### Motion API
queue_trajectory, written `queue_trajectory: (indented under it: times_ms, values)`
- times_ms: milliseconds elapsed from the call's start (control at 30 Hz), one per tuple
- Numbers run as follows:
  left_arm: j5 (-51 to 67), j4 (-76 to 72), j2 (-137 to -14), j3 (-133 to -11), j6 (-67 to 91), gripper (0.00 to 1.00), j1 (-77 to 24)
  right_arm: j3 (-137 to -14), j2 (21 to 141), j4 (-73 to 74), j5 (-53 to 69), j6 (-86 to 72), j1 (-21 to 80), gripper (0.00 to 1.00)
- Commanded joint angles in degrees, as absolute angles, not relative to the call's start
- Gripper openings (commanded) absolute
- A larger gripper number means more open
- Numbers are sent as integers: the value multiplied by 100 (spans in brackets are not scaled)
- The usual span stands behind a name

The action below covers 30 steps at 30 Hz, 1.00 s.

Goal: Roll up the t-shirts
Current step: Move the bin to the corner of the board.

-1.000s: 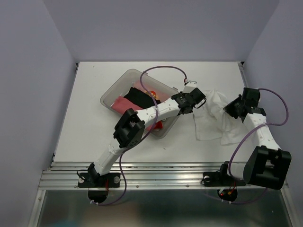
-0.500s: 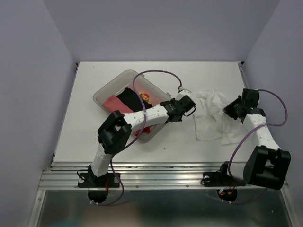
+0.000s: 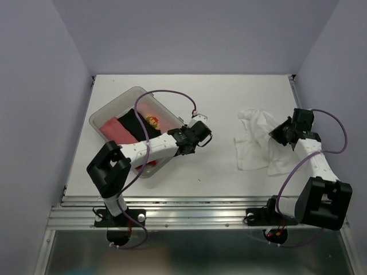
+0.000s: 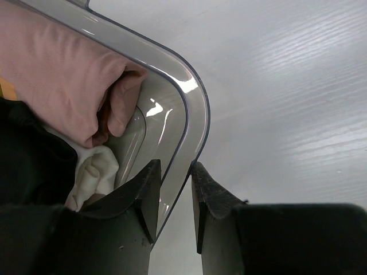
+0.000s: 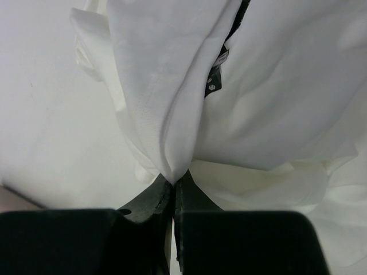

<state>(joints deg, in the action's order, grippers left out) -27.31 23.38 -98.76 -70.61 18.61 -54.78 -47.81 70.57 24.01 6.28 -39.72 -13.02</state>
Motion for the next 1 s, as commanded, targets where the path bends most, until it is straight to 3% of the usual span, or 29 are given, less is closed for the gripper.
queue_trajectory:
  times_ms: [0,233,433,567,667,967]
  values:
    - [-3182,3094,-9458,-6505,1872,0,-5029,-4772,6917,2188,686,-3938,-1292,2]
    - [-2910,3076,-8641,-6047,1793,0,-4553,-4737,7005,2092,738,-3973,-1292,2]
    - [-2435,3374,-8666,-6635,1811,1,-4570,-4755,7049,2083,738,-3964,-1292,2]
    - [-2040,3524,-8605,-7389,1924,41,-4684,-4755,7005,2092,729,-3955,-1292,2]
    - [-1934,3490,-8552,-7768,1995,60,-4693,-4737,6996,2092,738,-3955,-1292,2]
    - [-2293,3103,-9604,-9192,2346,58,-4404,-4720,6943,2083,817,-3937,-1292,2]
